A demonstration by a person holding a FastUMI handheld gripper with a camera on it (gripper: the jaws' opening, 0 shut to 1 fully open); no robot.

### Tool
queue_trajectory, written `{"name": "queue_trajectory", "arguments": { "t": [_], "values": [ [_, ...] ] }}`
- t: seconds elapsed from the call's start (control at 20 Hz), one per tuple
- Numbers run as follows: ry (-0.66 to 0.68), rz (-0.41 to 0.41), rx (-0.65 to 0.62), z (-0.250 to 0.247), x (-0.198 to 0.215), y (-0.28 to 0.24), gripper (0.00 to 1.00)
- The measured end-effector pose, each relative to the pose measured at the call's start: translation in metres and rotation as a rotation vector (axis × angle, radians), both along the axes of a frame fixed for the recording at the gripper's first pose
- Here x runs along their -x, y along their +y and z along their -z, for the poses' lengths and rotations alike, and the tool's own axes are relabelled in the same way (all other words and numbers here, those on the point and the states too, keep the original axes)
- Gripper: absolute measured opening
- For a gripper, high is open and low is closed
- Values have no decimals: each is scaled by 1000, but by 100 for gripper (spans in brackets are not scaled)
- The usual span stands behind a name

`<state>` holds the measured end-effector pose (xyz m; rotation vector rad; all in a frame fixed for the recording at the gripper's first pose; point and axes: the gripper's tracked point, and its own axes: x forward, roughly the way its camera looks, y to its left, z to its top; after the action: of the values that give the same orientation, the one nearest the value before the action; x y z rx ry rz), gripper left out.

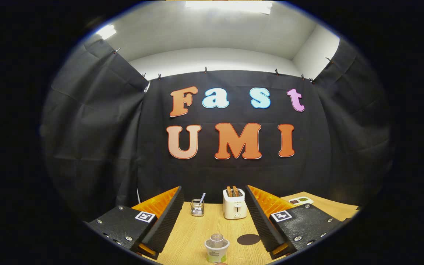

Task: Take the bottle from table, then pour the juice into the cup, finally place the bottle on the coaster

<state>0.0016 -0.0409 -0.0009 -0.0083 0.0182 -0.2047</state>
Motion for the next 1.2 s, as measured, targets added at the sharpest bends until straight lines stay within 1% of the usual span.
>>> {"name": "queue_trajectory", "arguments": {
  "t": [0.25,0.4,0.7,0.9,1.05,1.2],
  "values": [
    [6,27,-9,14,5,-2,98],
    [24,49,-26,35,10,-8,98],
    [76,90,-79,88,16,-20,98],
    [108,76,-102,128,15,-17,98],
    [177,86,-94,165,16,-17,98],
    [224,89,-82,191,16,-15,99]
  ]
}}
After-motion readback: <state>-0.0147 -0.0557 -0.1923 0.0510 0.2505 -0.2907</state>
